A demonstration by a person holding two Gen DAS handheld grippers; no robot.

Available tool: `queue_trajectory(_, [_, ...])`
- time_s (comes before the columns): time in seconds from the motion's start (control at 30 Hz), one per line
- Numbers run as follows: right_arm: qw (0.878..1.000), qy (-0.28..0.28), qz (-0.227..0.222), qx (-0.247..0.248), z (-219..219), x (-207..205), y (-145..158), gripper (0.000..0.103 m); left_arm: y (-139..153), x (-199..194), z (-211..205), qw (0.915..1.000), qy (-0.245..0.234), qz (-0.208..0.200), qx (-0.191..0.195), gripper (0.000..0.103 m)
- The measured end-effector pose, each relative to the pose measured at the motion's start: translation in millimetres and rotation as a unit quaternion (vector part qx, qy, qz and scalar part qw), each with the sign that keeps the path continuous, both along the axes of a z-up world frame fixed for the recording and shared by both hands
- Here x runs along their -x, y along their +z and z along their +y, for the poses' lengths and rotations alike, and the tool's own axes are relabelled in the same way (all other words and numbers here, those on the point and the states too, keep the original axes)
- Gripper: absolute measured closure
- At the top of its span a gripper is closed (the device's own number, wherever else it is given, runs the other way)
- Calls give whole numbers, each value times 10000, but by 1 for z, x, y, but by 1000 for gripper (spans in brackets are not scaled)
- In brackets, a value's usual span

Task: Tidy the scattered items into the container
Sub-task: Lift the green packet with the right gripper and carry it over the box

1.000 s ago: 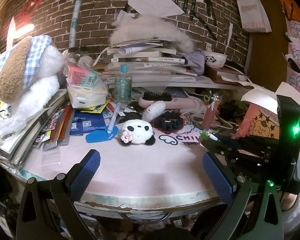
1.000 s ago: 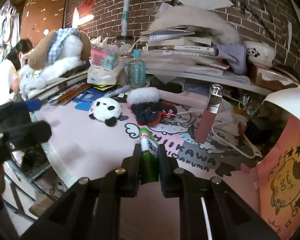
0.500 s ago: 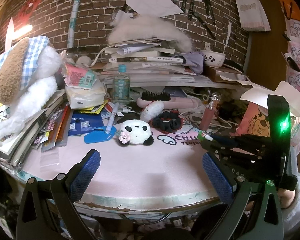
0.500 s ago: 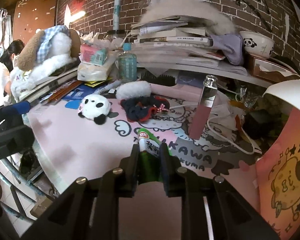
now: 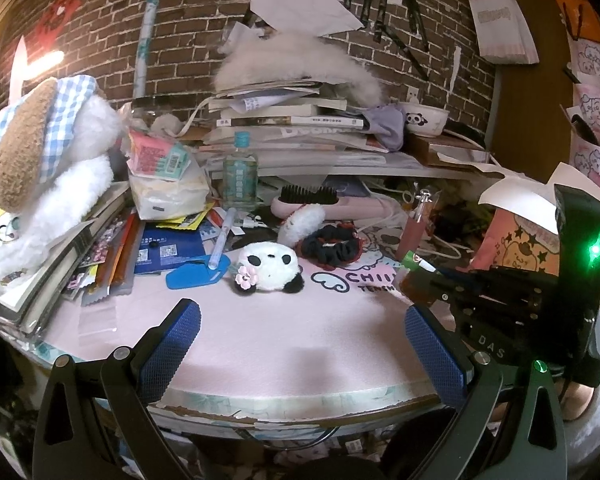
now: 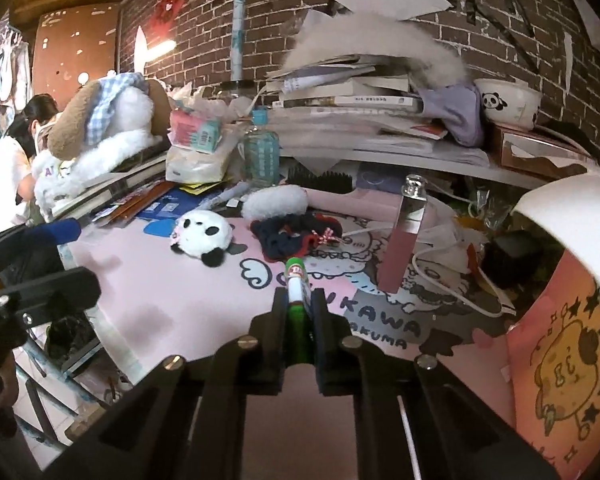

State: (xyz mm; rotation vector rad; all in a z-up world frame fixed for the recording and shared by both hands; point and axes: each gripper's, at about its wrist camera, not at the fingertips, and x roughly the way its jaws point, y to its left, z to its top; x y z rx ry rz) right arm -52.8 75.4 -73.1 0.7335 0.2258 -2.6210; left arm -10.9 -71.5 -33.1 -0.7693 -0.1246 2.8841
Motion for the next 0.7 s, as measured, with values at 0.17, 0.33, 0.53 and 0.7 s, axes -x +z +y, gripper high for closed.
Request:
queue_trajectory(0.17, [9999,90,135,-15,-5,-6,6,97,2,-1,0,10000,25,21,-20,1])
queue_trajectory(0.33, [9997,123,215,24,-7,-9,14,97,5,-4,-4,10000,32,57,-45,1])
queue_trajectory(0.53, [9990,205,372,102,-9,-18,33,97,10,-8,-6,9999,27,96,-58,1])
queue_trajectory(0.7, [9978,316,529,241,-8,-30,58,97,16,-13,-3,9999,-15,160,-57,1])
